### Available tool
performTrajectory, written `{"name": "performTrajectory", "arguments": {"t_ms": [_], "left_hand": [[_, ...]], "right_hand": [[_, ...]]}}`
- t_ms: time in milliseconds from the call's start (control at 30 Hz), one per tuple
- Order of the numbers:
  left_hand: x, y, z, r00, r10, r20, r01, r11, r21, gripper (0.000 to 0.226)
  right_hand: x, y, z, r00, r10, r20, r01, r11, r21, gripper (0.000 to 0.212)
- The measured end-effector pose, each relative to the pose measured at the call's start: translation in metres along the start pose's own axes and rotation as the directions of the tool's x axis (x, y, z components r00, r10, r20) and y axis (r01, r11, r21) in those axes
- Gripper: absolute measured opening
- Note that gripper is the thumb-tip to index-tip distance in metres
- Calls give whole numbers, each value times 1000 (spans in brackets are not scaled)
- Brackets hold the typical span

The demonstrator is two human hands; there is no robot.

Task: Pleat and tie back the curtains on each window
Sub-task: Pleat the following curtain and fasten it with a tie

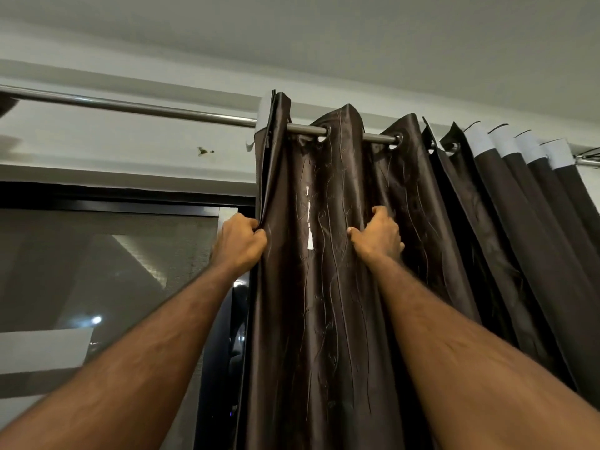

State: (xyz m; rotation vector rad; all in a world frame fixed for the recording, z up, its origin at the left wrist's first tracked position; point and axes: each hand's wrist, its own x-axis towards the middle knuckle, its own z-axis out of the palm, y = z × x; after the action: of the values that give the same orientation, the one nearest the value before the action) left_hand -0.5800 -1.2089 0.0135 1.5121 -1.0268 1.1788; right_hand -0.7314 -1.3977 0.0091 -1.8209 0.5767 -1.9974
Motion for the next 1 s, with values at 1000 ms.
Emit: {"name": "performTrajectory", "arguments": {"t_ms": [1000], "left_hand": [[-16,-3,-7,985,81,-152,-127,937,-326,22]], "right_hand": [[-38,-91,79,865,-324,384,119,874,471,33]]}}
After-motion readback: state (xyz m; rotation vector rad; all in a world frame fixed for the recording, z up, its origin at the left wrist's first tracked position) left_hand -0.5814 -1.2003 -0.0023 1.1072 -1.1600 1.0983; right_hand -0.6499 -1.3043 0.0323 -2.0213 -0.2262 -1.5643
